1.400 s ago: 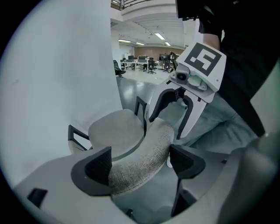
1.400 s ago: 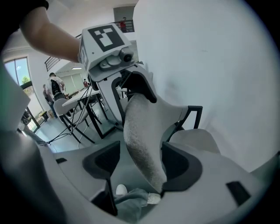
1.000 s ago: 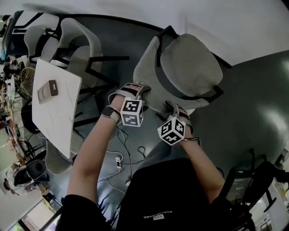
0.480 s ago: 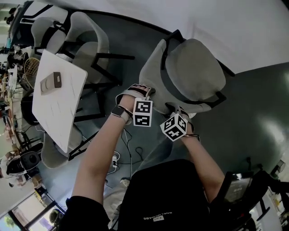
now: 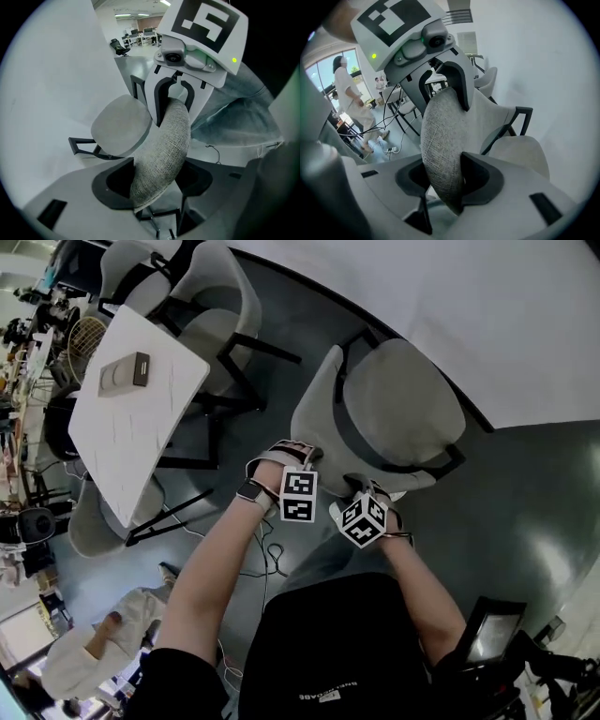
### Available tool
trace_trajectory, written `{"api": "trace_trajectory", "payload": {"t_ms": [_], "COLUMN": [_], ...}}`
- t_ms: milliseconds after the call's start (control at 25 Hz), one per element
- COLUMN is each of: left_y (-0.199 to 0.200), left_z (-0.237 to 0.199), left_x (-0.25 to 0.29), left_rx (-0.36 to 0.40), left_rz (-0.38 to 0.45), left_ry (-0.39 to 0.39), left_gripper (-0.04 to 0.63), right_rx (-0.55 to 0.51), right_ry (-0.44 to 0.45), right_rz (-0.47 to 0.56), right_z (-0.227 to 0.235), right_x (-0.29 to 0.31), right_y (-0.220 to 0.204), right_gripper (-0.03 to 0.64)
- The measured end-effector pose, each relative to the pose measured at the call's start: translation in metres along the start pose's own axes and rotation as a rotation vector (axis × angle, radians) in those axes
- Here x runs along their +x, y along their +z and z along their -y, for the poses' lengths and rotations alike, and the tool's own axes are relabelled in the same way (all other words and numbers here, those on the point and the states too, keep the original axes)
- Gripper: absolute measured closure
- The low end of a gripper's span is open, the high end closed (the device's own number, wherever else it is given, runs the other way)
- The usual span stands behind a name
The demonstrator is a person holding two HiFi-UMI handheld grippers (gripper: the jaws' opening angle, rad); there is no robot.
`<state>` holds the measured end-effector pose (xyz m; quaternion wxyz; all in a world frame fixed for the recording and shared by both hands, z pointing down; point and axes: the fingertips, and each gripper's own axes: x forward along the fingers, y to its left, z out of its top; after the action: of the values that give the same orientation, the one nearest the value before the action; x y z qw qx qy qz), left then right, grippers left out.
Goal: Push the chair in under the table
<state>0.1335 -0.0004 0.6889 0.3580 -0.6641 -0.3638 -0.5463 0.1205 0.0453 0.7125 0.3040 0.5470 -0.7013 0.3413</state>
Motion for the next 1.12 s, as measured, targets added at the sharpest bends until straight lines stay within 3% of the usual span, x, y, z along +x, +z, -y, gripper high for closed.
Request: {"api": "trace_trajectory", "payload": {"t_ms": [520, 1120], "left_y": [-0.012, -0.04], "left_z": [0.061, 0.097], "left_x": [-0.008, -0.017], "left_rx": [-0.188, -0.293], "left_rz": [-0.007, -0.045], "left_ry": [-0.001, -0.018], "left_gripper": [0.354, 0.371], "right_rx": [-0.181, -0.378], "right_ry": [0.17, 0.363], "right_rz": [-0.073, -0.16], "right_z": [-0.05, -0.092], "right_x": [0.001, 0.013], "right_y": [-0.015, -0.009], "right_gripper": [0.448, 0.448]}}
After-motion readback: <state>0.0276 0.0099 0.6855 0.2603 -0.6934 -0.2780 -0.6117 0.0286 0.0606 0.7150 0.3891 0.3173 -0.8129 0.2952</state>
